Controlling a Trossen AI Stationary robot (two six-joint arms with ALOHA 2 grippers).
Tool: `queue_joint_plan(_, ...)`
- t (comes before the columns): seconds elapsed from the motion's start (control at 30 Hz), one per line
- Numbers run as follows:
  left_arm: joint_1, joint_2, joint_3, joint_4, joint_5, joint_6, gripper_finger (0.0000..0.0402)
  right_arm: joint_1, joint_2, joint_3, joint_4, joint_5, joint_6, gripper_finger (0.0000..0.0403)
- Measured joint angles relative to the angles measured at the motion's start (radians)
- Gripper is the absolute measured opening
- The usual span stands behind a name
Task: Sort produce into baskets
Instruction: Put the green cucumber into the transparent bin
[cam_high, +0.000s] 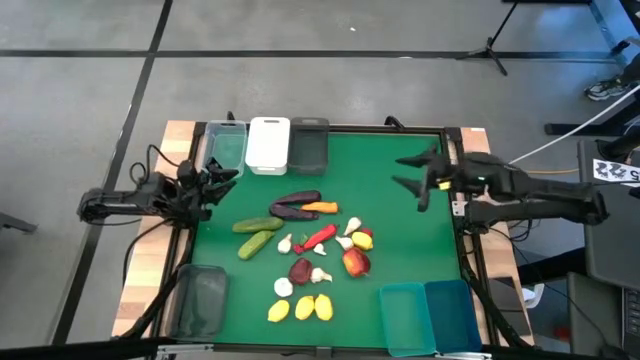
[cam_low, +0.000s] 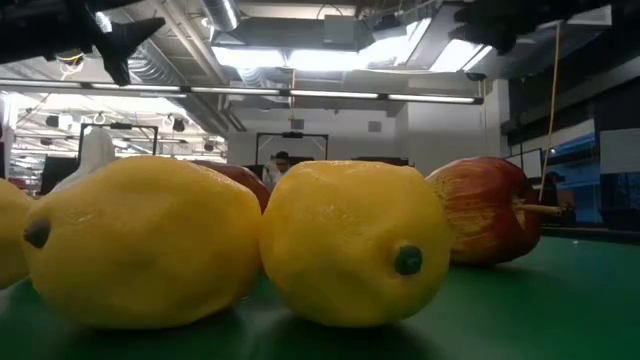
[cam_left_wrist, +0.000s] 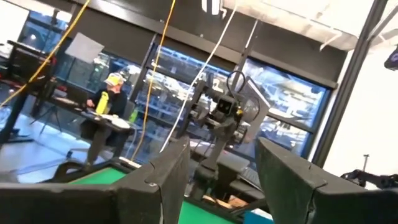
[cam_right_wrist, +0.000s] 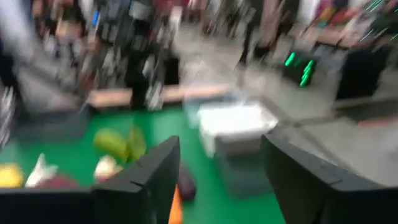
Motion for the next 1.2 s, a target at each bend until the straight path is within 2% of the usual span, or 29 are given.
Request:
queue_joint_plan(0.13, -0.018, 0.078, 0.051, 0.008, -0.002, -0.049, 0.0178, 0.001, 0.159, 0.073, -0.089, -0.047, -0.043, 0.0279)
queue_joint_plan(0.27, -0.046, 0.208, 0.141, 0.007, -0.002, -0.082, 0.0178, 0.001, 0.261, 0.09, -0.078, -0.072, -0.099, 0.0308)
queue_joint_plan(0.4, -0.087, 0.376, 0.281, -0.034, 0.01, 0.01, 0.0178, 0.001, 0.331, 0.09, -0.058, -0.076, -0.112, 0.0316)
queue_joint_plan(0.53, -0.114, 0.527, 0.442, -0.252, 0.003, 0.125, 0.0178, 0.001, 0.387, 0.09, -0.015, -0.047, -0.093, 0.0317)
queue_joint_plan(0.63, -0.122, 0.615, 0.51, -0.41, -0.013, 0.161, 0.0178, 0.001, 0.426, 0.09, 0.014, -0.041, -0.037, 0.0317)
queue_joint_plan(0.73, -0.127, 0.665, 0.521, -0.495, -0.013, 0.159, 0.0178, 0.007, 0.46, 0.091, 0.001, -0.021, 0.057, 0.0317)
queue_joint_plan(0.87, -0.127, 0.697, 0.497, -0.576, -0.013, 0.145, 0.0178, 0.069, 0.5, 0.085, -0.046, 0.017, 0.149, 0.0317)
queue_joint_plan(1.1, -0.126, 0.713, 0.483, -0.633, -0.014, -0.034, 0.0178, 0.183, 0.6, 0.06, -0.052, 0.071, 0.16, 0.0317)
queue_joint_plan(1.2, -0.127, 0.757, 0.483, -0.63, -0.041, -0.054, 0.0178, 0.217, 0.654, 0.06, -0.053, 0.11, 0.161, 0.0317)
